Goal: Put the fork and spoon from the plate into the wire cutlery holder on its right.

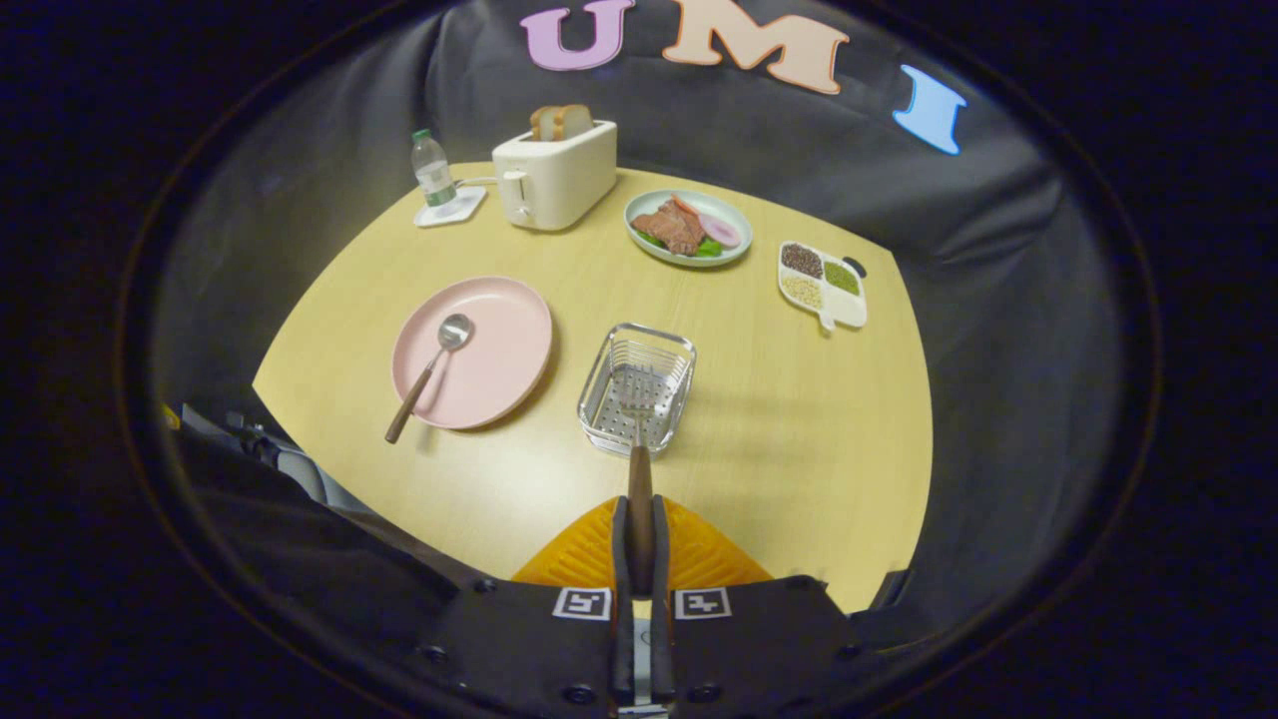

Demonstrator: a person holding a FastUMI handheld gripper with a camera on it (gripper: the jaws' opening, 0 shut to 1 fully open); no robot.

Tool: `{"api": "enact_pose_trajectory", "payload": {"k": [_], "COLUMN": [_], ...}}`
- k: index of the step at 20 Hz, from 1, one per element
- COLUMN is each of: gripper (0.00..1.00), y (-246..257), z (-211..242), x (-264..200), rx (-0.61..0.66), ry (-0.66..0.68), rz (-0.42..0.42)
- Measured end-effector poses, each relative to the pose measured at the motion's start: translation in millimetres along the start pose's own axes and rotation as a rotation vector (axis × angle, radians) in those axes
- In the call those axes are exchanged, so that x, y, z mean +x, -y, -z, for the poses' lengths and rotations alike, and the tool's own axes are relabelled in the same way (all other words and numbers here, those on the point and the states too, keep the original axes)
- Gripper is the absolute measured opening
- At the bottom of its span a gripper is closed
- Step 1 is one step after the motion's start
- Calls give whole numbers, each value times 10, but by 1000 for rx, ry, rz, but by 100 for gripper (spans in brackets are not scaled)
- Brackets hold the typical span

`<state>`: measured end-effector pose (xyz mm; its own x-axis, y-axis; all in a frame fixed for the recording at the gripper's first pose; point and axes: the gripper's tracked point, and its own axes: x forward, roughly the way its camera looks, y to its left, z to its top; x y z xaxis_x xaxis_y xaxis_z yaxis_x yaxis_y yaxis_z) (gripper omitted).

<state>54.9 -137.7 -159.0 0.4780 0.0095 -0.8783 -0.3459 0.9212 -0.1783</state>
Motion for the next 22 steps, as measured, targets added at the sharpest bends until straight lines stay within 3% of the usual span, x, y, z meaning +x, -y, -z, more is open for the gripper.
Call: {"api": "enact_pose_trajectory", "payload": {"k": [5, 10, 14, 20, 22], "gripper": [9, 9, 19, 100, 100], "y": [46, 10, -6, -13, -7], "z": [-36, -84, -158, -390, -423], "x": [189, 257, 276, 101, 43], "rx": [-79, -71, -12, 101, 126], "ry": [-114, -154, -133, -30, 0], "rz": [6, -14, -32, -41, -22]}}
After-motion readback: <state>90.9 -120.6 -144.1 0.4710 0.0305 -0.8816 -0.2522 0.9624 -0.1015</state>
